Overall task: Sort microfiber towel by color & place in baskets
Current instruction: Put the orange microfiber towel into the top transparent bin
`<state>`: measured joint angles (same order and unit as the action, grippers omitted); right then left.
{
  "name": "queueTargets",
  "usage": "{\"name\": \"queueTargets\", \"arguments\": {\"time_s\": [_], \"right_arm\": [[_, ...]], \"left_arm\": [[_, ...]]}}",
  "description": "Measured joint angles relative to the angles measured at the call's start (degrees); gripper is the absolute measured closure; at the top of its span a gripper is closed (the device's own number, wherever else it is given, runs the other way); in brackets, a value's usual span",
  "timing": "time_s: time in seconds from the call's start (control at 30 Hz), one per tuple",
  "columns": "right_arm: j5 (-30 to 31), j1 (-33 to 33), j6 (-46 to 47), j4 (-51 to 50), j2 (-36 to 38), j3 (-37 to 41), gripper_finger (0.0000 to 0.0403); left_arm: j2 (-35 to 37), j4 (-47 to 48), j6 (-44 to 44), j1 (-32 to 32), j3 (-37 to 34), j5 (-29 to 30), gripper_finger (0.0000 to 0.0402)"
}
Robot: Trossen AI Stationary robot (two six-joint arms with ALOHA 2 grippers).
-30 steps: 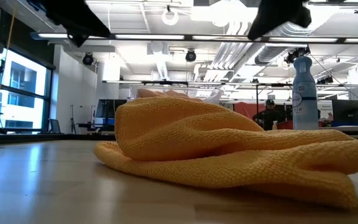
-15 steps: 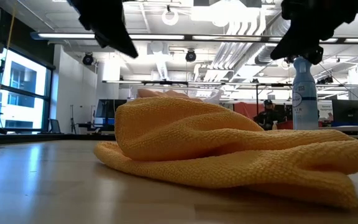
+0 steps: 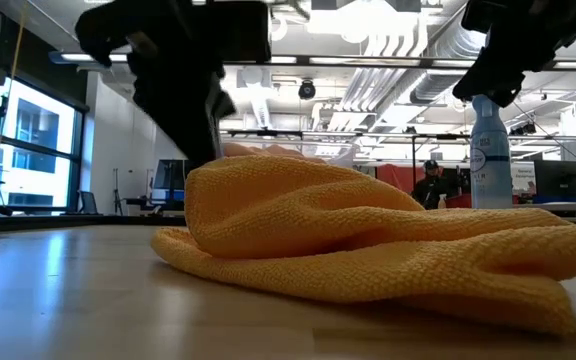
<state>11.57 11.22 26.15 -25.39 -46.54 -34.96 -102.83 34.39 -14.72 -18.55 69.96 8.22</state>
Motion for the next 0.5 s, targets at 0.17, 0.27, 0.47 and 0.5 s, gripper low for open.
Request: {"name": "queueTargets", "arguments": {"time_s": [0.17,0.27,0.47,0.5], "right_arm": [[-0.8,0.0,-2.2,-0.2,0.0,0.0,0.0403],[-1.0,0.0,-3.1,-0.5,0.0,0.0,0.0403],[-1.6,0.0,-4.7,-0.9,0.0,0.0,0.0403],[-1.6,0.0,-4.9,-0.9,0.0,0.0,0.0403]], "left_arm": [[-3.7,0.2,-4.8,-0.1,0.8,-6.4,0.0402],[-4.4,0.3,-7.7,-0.5,0.8,-8.0,0.0401],[-6.6,0.2,-8.8,-2.0,0.8,-8.0,0.0402],[-7.4,0.2,-8.8,-2.2,0.8,-7.9,0.0402]]}}
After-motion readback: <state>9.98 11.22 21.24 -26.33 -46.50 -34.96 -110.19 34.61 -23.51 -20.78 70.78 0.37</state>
